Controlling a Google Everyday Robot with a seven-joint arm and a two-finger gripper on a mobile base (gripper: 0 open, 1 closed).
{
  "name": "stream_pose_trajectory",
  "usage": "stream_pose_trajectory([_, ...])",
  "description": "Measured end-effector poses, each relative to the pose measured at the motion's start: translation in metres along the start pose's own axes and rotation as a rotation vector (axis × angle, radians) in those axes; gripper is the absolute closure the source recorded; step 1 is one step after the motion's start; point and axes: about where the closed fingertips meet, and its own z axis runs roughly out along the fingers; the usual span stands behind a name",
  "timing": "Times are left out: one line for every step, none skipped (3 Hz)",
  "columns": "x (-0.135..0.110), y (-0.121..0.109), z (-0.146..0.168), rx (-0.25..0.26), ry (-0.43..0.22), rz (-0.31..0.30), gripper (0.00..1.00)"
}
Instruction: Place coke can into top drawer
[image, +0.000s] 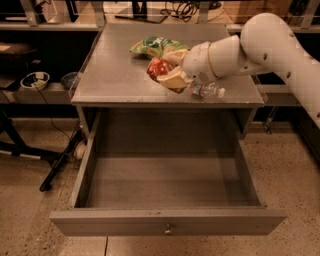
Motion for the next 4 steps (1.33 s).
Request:
stream_pose_trajectory([0.0,0.0,0.0,0.0,0.0,0.0,1.0])
stream_pose_trajectory([-0.008,0.005,-0.004,0.02,0.013,-0.016,1.0])
stream_pose_trajectory([-0.014,0.031,-0.025,0.102,0.024,0.011,1.0])
stream_pose_trajectory([-0.004,0.053,-0.038,0.153,0.037,0.046,1.0])
